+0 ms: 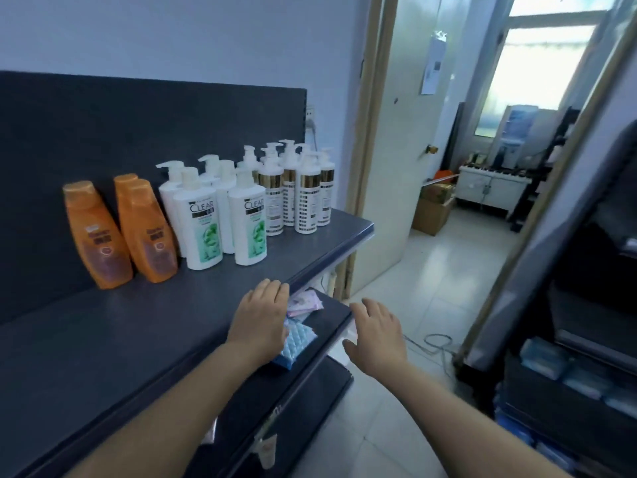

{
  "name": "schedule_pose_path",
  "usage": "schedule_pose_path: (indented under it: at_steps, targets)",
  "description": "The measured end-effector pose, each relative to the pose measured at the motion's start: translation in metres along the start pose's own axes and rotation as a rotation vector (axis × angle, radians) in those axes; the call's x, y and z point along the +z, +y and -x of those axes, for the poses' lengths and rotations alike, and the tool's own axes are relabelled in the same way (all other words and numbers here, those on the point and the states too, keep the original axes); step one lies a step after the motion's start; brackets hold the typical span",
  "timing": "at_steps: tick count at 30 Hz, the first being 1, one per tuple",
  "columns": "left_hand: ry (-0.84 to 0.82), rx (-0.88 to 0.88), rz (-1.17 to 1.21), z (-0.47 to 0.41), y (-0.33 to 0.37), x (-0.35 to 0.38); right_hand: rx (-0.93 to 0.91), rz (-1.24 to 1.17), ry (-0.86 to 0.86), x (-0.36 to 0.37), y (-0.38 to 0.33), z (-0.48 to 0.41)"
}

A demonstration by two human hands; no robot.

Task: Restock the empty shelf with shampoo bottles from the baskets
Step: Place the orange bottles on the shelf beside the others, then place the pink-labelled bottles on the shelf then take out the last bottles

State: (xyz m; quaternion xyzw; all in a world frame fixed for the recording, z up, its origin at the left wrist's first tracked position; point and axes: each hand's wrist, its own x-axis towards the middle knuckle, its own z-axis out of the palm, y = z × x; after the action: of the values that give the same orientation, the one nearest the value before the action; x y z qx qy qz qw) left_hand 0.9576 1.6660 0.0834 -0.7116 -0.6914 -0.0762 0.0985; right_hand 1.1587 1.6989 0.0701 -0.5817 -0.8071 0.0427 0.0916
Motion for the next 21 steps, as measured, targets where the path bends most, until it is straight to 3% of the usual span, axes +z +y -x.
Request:
schedule_pose_path:
  at_steps: [6, 11, 21]
  targets:
    - [0.013, 0.268, 0.05, -0.018, 0.079, 0.017, 0.237, 0.047, 0.0, -0.005, 0.073, 0.056]
    - [-0.102, 0.481, 0.119, -0.016, 0.149, 0.026, 0.474, 0.078, 0.003, -0.005, 0.116, 0.116]
    - [-0.115, 0.933, 0.22, 0.034, 0.27, 0.045, 0.986, 0.044, 0.0, 0.007, 0.149, 0.266]
